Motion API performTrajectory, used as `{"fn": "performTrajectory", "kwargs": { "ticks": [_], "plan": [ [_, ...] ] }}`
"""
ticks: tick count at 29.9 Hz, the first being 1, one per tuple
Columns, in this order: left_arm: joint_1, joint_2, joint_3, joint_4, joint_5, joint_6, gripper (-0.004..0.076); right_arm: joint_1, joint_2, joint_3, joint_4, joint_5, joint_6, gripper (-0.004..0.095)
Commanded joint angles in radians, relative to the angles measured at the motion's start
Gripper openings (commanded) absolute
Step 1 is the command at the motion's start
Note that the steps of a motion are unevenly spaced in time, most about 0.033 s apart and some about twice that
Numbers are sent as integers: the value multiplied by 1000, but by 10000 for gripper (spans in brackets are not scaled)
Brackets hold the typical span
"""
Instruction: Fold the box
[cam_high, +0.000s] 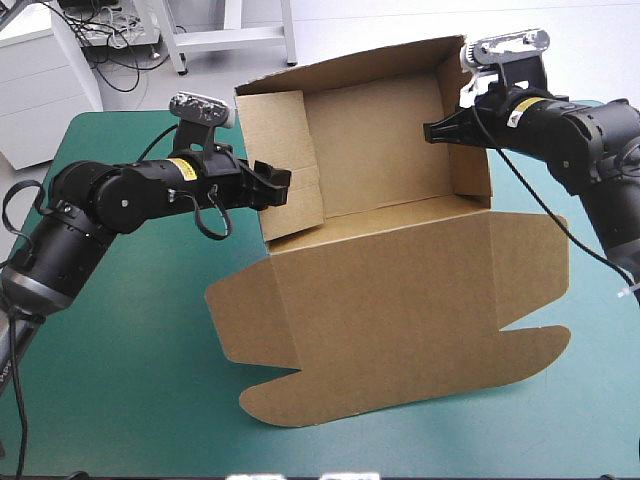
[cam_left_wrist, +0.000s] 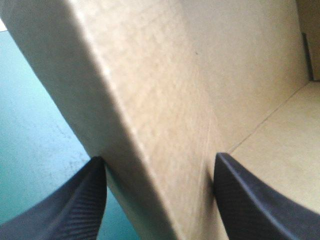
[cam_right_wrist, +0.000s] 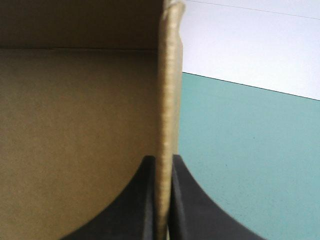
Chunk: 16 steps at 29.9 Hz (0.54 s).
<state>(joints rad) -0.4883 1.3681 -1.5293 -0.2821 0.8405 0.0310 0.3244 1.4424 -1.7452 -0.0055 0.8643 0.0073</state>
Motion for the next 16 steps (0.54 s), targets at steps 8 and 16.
{"fn": "performTrajectory", "kwargs": {
  "ticks": [8, 16],
  "plan": [
    [-156, 61, -206, 444, 93, -385, 362, 6, -7, -26, 62, -88, 44, -16],
    [-194, 91, -206, 511, 52, -508, 179, 6, 21, -26, 101, -90, 47, -18]
  ]
}}
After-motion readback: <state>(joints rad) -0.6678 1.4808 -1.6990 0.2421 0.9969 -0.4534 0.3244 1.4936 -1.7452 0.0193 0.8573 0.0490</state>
